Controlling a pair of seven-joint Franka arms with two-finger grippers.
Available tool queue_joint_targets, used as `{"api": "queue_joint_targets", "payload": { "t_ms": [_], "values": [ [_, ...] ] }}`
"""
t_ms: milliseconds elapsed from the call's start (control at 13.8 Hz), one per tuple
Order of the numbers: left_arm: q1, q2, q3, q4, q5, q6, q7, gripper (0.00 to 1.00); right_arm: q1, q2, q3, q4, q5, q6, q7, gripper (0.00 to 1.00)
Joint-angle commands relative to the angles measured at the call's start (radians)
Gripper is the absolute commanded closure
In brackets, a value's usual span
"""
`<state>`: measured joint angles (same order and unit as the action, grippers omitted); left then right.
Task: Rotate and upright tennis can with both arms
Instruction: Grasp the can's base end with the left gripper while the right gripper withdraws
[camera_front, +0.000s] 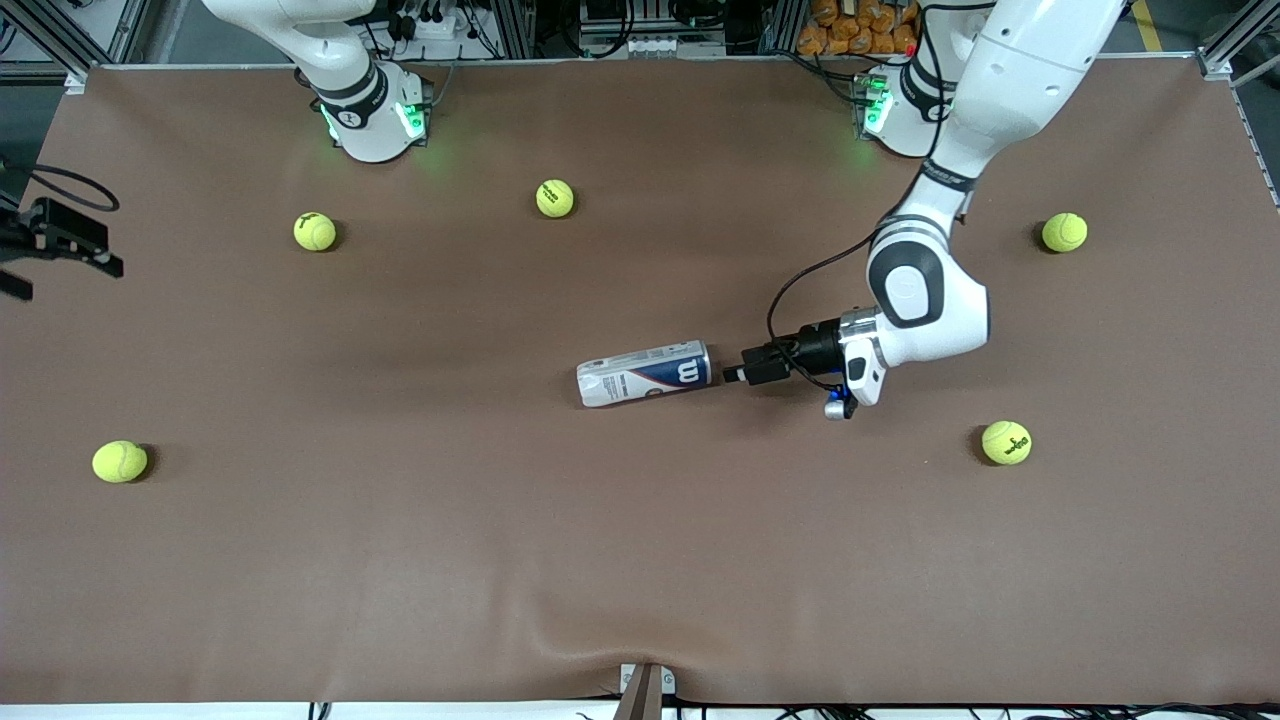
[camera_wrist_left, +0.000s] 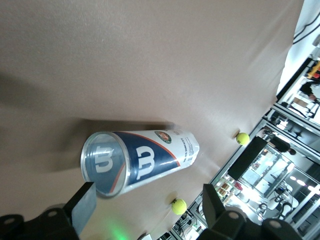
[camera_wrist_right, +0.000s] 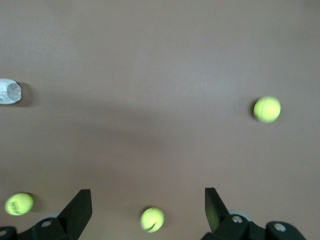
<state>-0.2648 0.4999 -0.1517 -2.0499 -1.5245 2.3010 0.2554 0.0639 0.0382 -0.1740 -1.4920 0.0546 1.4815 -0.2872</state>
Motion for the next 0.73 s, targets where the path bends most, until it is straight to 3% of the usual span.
{"api": "queue_joint_targets", "payload": {
  "t_ms": [0,218,508,653],
  "values": [
    [-0.007,0.051,-0.005,-0.006,-0.113,0.018,0.163,0.08,-0.021,-0.032,0.017,-0.022,0.002,-0.067,0.147,0.00],
    [-0.033,0.094,-0.009,0.004,-0.241,0.018,0.260,0.20,-0.062,-0.066,0.065,-0.021,-0.005,-0.121,0.204,0.00],
    [-0.036,0.135,-0.035,0.031,-0.330,0.017,0.277,0.33,-0.047,-0.057,0.070,0.057,-0.012,-0.142,0.262,0.00],
    [-0.040,0.147,-0.040,0.042,-0.347,0.015,0.285,0.46,-0.047,-0.058,0.067,0.064,-0.013,-0.199,0.263,0.00]
  ]
}}
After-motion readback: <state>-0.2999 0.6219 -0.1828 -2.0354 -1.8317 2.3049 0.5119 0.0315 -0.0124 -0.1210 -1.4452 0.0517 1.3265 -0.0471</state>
